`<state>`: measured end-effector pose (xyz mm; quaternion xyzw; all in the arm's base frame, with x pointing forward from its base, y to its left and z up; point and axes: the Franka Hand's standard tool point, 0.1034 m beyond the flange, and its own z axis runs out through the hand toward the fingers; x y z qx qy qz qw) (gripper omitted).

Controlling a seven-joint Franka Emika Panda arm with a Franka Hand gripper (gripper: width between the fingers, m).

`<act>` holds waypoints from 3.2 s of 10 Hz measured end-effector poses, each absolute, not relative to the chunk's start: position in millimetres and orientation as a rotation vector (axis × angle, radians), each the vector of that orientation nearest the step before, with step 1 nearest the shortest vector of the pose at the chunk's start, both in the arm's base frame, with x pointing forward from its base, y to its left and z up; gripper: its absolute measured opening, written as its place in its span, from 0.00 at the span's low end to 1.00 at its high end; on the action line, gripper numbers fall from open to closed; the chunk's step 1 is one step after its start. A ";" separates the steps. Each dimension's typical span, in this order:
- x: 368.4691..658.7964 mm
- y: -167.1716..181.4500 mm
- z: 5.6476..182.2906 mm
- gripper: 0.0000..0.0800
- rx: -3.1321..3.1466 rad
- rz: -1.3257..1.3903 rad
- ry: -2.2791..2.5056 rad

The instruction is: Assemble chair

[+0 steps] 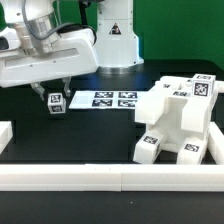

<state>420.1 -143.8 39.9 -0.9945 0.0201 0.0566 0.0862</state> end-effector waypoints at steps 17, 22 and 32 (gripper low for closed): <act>402.4 -163.2 24.9 0.81 -3.054 0.005 0.131; 432.2 -161.4 40.4 0.81 -3.081 0.232 0.126; 456.1 -159.2 49.5 0.81 -2.963 0.669 0.134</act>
Offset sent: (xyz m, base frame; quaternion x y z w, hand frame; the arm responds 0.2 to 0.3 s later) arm 0.0021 0.0123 -0.0006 0.0728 0.1383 0.0104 0.9876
